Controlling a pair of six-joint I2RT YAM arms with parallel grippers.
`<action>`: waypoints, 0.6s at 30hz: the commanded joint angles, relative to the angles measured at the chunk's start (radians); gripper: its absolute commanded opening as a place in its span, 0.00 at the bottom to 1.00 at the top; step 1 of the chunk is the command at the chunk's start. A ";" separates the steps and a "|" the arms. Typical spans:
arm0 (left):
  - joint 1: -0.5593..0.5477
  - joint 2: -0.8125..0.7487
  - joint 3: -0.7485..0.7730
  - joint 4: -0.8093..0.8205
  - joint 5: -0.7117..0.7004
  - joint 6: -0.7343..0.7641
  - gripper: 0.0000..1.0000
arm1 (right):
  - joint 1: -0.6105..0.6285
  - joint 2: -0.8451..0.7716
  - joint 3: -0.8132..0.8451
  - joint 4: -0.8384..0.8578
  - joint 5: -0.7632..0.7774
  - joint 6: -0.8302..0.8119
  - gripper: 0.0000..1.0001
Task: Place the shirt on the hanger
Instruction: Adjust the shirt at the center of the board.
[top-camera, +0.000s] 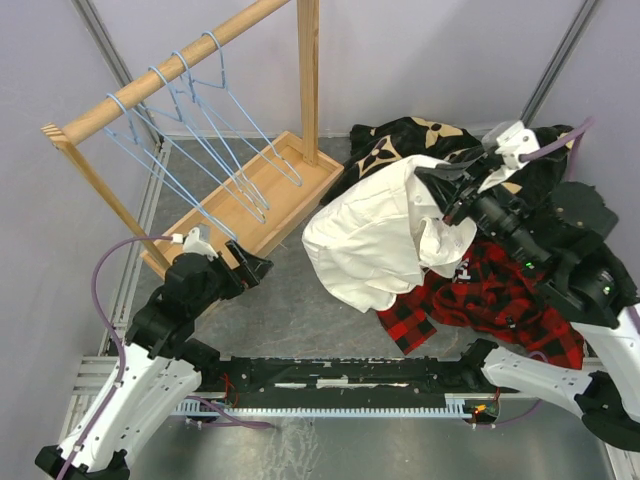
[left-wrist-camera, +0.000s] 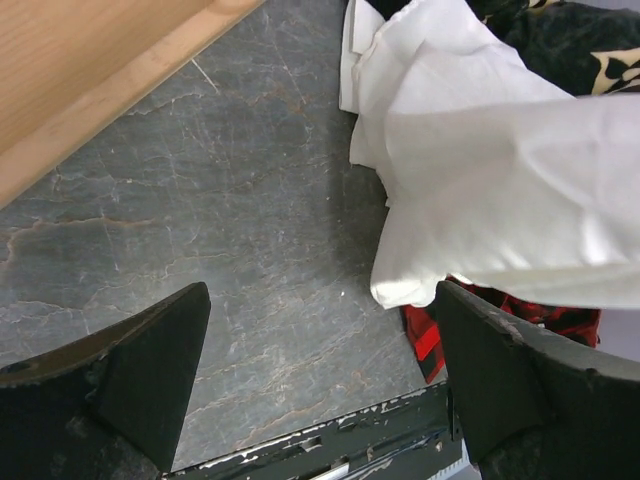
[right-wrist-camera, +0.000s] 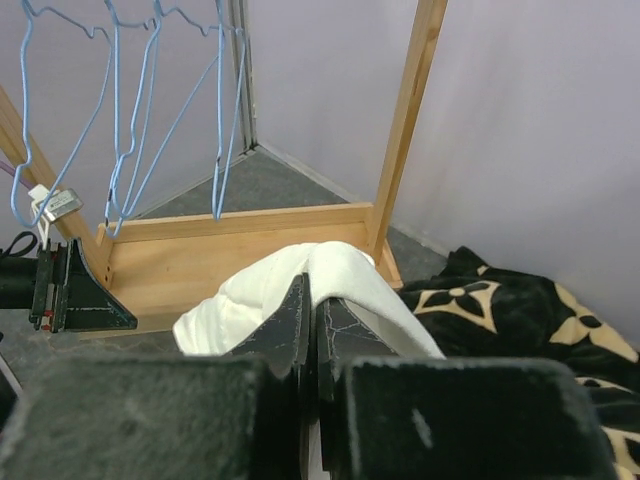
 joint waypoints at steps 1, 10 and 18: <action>-0.003 -0.006 0.068 -0.011 -0.025 0.074 1.00 | -0.004 0.041 0.166 -0.048 -0.001 -0.088 0.00; -0.003 -0.016 0.152 -0.043 -0.010 0.167 0.97 | -0.004 0.097 0.249 -0.098 -0.103 -0.078 0.00; -0.004 -0.011 0.165 -0.060 -0.017 0.174 0.96 | 0.114 0.057 -0.240 0.093 -0.147 0.038 0.00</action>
